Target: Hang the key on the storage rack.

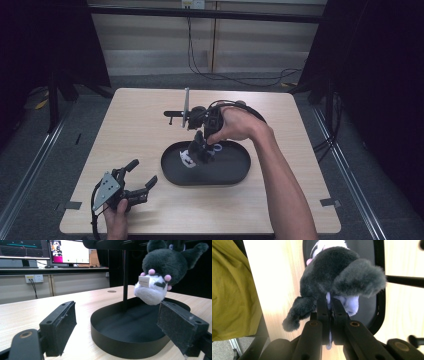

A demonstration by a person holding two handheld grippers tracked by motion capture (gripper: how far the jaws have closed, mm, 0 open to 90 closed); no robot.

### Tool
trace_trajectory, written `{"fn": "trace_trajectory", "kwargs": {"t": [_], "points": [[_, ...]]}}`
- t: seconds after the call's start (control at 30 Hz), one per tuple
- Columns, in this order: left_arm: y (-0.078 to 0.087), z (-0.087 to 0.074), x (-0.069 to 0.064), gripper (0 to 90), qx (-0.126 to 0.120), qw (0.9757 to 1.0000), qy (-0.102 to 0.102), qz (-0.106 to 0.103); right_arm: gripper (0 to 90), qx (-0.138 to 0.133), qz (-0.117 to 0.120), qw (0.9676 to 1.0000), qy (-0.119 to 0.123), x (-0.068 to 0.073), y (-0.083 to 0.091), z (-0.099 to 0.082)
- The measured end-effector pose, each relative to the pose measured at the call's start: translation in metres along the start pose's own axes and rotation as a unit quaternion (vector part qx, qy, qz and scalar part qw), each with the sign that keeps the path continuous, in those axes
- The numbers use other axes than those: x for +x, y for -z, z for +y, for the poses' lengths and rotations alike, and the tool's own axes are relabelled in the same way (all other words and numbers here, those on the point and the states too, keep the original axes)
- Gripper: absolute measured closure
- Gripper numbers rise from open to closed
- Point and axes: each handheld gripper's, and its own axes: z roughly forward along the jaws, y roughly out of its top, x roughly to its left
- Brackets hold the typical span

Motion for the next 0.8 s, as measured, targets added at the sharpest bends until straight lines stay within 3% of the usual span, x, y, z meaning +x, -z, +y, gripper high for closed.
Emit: {"fn": "trace_trajectory", "kwargs": {"t": [0.47,0.8], "points": [[0.000,0.000,0.000,15.2,-0.001,1.0000,0.003,0.000,87.3,0.013,0.001,0.9999,-0.007,-0.018,-0.004,0.009],[0.000,0.000,0.000,15.2,-0.002,1.0000,0.002,0.002,87.2,0.029,-0.015,0.9993,-0.019,-0.031,0.008,0.011]]}}
